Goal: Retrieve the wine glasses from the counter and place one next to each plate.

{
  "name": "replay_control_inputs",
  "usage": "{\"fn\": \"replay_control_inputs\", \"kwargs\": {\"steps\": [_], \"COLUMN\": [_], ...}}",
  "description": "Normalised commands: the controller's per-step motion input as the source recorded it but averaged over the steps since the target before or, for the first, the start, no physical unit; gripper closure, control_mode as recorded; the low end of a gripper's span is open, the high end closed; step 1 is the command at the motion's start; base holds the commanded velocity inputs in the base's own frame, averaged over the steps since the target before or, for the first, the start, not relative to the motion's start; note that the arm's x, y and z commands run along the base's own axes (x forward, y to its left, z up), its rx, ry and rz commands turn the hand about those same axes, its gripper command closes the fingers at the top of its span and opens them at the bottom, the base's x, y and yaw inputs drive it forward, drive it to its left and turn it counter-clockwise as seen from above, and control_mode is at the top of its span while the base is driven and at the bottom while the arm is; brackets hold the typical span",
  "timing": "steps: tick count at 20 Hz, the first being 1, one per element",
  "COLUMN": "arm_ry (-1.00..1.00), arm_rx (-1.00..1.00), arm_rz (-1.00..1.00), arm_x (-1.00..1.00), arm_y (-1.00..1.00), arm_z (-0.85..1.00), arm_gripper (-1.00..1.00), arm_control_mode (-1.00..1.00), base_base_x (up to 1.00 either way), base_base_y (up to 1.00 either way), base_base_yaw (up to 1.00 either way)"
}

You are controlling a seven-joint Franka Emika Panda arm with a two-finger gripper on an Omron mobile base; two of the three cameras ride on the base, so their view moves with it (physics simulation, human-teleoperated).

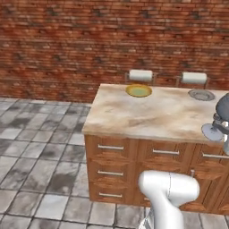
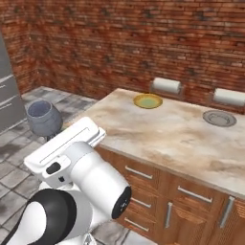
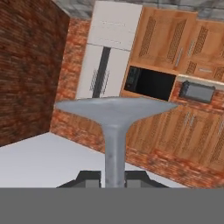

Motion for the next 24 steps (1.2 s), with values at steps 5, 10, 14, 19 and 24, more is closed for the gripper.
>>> {"fn": "replay_control_inputs", "kwargs": {"steps": [5, 10, 14, 19, 24], "arm_ry": [0.00, 0.00, 0.00, 0.00, 0.00], "arm_rx": [0.00, 0.00, 0.00, 0.00, 0.00], "arm_rz": [0.00, 0.00, 0.00, 0.00, 0.00], "arm_x": [0.00, 0.00, 0.00, 0.00, 0.00], "arm_y": [0.00, 0.00, 0.00, 0.00, 0.00], "arm_z": [0.00, 0.00, 0.00, 0.00, 0.00], "arm_gripper": [1.00, 1.00, 1.00, 1.00, 1.00], "arm_control_mode": [1.00, 1.00, 1.00, 1.00, 1.00], "base_base_x": [0.70, 0.63, 0.13, 0.07, 0.20], "base_base_y": [1.00, 1.00, 1.00, 1.00, 1.00], "base_base_yaw": [-0.35, -0.34, -0.25, -0.29, -0.52]}}
